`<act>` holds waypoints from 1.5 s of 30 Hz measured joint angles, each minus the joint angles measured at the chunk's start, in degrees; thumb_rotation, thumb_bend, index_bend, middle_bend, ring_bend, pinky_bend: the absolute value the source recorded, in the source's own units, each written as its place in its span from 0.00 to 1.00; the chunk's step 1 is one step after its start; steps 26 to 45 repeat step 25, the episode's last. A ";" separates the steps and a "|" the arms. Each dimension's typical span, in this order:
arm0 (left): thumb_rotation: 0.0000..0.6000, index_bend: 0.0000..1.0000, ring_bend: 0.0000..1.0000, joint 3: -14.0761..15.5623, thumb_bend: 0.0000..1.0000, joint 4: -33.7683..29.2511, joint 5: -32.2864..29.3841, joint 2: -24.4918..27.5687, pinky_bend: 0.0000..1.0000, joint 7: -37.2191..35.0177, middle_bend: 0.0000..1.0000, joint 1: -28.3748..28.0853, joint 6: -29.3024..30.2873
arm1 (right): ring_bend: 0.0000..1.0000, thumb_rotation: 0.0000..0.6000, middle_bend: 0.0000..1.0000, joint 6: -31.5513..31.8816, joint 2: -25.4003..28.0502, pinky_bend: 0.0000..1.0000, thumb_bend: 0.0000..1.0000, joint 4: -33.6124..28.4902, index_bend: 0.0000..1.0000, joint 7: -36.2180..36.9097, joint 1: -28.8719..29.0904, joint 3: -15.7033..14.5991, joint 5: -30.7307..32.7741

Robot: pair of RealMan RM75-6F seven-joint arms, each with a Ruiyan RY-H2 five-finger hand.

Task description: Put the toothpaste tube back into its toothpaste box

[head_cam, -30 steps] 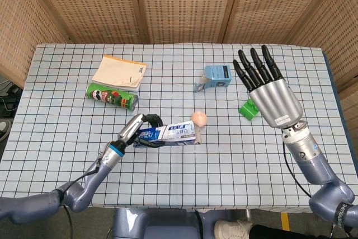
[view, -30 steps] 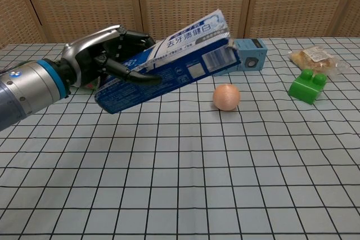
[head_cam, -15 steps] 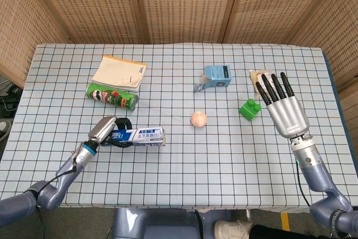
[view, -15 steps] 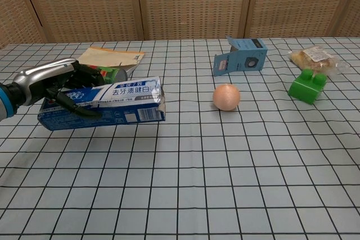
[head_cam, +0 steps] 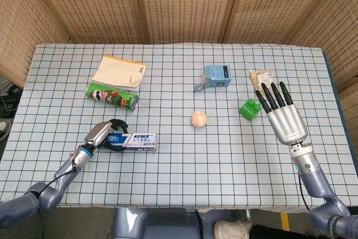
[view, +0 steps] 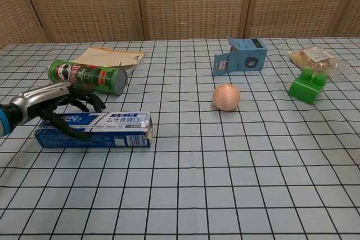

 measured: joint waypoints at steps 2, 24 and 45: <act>1.00 0.18 0.00 -0.05 0.00 -1.07 0.12 0.76 0.02 -0.12 0.00 0.18 0.61 | 0.03 1.00 0.01 0.72 0.22 0.00 0.00 -0.49 0.00 0.48 -0.43 -0.03 -0.16; 1.00 0.00 0.00 -2.05 0.00 -43.62 -10.79 22.82 0.00 49.47 0.00 19.63 30.45 | 0.00 1.00 0.00 13.27 0.82 0.00 0.00 -8.52 0.00 13.76 -14.16 -6.40 -4.08; 1.00 0.00 0.00 -1.97 0.00 -45.61 -11.37 24.15 0.00 50.22 0.00 20.99 31.85 | 0.00 1.00 0.00 13.68 0.66 0.00 0.00 -8.43 0.00 13.69 -14.50 -6.50 -4.28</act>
